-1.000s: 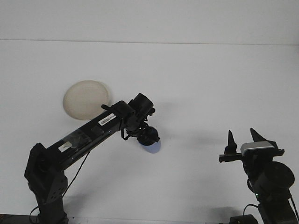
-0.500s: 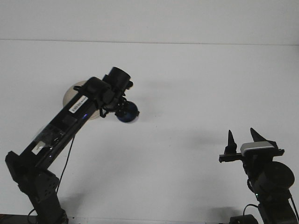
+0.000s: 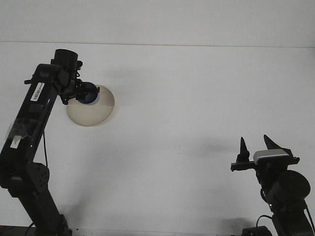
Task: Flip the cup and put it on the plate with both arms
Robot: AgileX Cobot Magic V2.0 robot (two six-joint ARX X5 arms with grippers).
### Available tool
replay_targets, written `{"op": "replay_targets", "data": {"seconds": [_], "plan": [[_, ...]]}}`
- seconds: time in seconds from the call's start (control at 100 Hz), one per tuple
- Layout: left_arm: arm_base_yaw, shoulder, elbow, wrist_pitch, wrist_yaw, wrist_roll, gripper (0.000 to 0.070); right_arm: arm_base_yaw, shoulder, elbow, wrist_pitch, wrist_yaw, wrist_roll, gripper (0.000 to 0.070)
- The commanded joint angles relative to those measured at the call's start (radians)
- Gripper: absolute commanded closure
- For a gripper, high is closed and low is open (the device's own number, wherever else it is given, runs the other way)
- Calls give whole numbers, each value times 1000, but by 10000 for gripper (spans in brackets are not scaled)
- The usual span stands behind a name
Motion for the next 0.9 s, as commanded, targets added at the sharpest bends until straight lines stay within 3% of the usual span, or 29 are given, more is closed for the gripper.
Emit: {"op": "replay_targets", "data": {"seconds": [0.0, 0.63, 0.89], "plan": [[13, 27, 21, 4, -2, -2, 690, 1, 2, 4, 9, 1, -11, 249], [36, 184, 21, 26, 1, -9, 685, 1, 2, 4, 9, 2, -23, 249], [39, 188, 21, 35, 53, -9, 674, 1, 2, 4, 9, 5, -27, 249]]}}
